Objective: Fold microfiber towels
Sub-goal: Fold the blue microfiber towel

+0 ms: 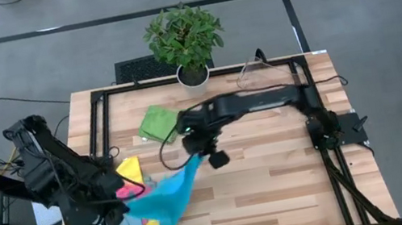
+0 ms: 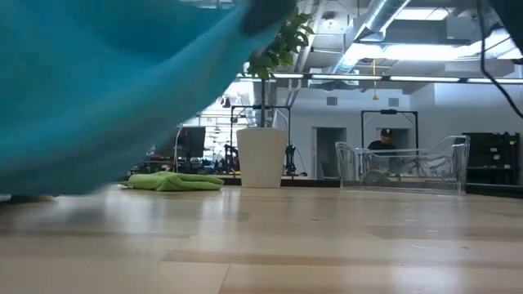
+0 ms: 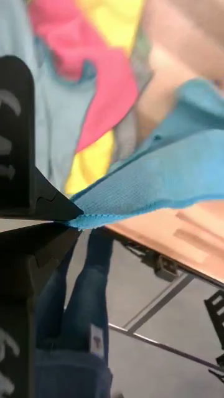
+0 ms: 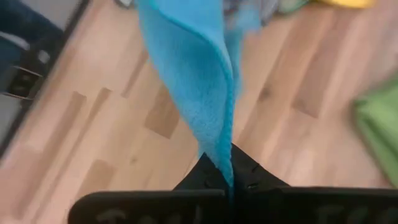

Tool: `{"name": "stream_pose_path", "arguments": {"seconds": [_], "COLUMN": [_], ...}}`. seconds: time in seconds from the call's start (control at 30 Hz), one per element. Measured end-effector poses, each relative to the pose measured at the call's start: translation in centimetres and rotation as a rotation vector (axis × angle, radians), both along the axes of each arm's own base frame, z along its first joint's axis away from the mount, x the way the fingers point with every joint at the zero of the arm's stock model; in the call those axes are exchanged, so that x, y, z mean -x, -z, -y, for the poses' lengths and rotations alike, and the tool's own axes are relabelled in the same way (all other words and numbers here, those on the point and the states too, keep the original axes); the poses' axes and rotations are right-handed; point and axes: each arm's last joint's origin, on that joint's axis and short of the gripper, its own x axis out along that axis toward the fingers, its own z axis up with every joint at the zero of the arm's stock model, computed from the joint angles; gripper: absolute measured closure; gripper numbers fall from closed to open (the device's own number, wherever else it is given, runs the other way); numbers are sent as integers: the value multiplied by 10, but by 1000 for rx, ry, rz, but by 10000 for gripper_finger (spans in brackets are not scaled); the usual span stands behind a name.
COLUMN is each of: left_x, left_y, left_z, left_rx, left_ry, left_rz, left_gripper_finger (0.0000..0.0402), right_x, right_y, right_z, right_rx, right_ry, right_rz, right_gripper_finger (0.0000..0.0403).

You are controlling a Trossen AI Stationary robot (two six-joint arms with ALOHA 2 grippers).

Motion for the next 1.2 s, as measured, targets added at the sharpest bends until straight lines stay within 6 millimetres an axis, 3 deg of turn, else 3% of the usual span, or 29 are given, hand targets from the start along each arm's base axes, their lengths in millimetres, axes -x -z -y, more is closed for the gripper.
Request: {"name": "stream_pose_path", "arguments": {"seconds": [0.1, 0.2, 0.37, 0.6, 0.73, 0.97, 1.2], "left_x": [1, -1, -14, -36, -46, -66, -86], "left_y": [-4, -6, -6, -6, -6, -8, 4], "left_z": [-13, -26, -44, -80, -110, -161, -182], "left_rx": [-48, -116, -231, -410, -531, -654, -725], "left_ry": [13, 10, 29, 70, 61, 36, 65], "left_rz": [37, 65, 88, 98, 74, 76, -14], "left_gripper_finger": [401, 401, 401, 401, 401, 401, 401], "right_x": [32, 61, 112, 179, 196, 200, 217], "right_y": [-40, -60, -49, -33, -24, -4, -17], "right_z": [0, -1, -11, -14, -1, 29, 41], "right_rx": [58, 114, 63, 36, 138, 274, 384], "right_ry": [82, 168, 276, 478, 579, 696, 775], "right_rz": [21, 6, -82, 54, 89, 88, 165], "right_gripper_finger": [395, 395, 395, 395, 395, 391, 391]}}
